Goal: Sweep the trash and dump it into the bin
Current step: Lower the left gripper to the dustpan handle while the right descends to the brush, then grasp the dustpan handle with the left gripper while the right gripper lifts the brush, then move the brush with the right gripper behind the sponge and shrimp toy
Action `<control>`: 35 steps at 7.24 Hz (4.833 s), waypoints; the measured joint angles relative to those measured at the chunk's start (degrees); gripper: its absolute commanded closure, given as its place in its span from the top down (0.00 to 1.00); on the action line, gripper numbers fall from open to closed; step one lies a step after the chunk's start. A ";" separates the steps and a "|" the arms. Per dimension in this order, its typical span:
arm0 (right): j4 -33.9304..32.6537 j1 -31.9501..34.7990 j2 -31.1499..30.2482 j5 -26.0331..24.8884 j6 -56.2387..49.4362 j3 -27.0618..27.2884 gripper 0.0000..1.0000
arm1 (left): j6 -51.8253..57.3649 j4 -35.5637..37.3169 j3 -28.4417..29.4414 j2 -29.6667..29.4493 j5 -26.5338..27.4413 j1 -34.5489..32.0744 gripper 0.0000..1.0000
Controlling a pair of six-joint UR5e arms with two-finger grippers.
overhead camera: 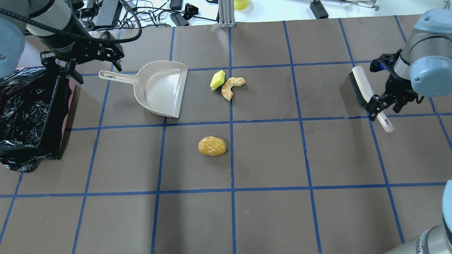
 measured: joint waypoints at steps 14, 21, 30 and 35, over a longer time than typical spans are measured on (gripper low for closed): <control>3.59 1.94 -1.93 -0.22 11.45 -1.28 0.17 | -53.24 20.43 -1.87 -15.70 -0.01 4.98 0.99; 11.66 31.76 -1.37 -1.30 50.50 -6.54 0.11 | -55.67 21.93 8.31 -29.83 0.48 4.98 0.98; 17.04 39.60 10.59 0.44 60.55 -19.32 0.11 | -55.69 21.41 9.49 -34.63 1.86 4.96 0.00; 16.35 42.01 12.21 2.95 64.42 -20.05 0.11 | -58.79 20.49 11.12 -34.75 3.13 4.42 0.00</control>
